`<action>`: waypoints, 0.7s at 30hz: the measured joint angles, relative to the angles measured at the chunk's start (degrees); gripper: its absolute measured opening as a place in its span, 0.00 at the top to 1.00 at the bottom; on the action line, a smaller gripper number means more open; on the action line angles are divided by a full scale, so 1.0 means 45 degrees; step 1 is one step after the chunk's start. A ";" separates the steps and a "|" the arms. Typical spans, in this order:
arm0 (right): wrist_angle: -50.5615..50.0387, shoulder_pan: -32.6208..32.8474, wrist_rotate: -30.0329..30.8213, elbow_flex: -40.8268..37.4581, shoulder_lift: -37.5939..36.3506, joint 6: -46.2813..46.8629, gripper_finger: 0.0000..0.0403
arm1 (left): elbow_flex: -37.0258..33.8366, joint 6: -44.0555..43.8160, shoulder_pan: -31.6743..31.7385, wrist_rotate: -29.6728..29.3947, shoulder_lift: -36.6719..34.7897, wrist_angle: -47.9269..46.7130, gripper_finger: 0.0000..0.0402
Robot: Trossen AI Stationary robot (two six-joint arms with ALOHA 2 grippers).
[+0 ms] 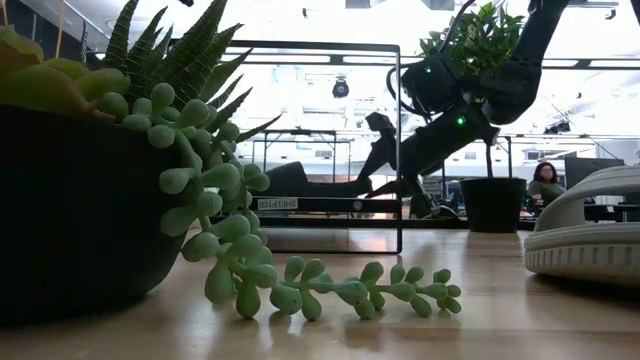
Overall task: Pick and place slides into the shelf
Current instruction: Put the black slipper slide on the shelf
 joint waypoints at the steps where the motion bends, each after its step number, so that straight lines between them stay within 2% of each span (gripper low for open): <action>1: -0.0049 0.0000 -0.0019 0.0000 0.0010 0.0011 0.65 | 0.0000 0.0000 0.0003 0.0000 0.0000 0.0002 0.83; 15: -0.0141 -0.0282 -0.0244 0.0000 0.0025 -0.0425 0.64 | 0.0000 -0.0001 0.0000 0.0001 0.0000 0.0013 0.83; 21: -0.0183 -0.0277 -0.0278 0.0000 0.0025 -0.0611 0.53 | 0.0000 -0.0005 0.0000 0.0000 0.0000 0.0017 0.83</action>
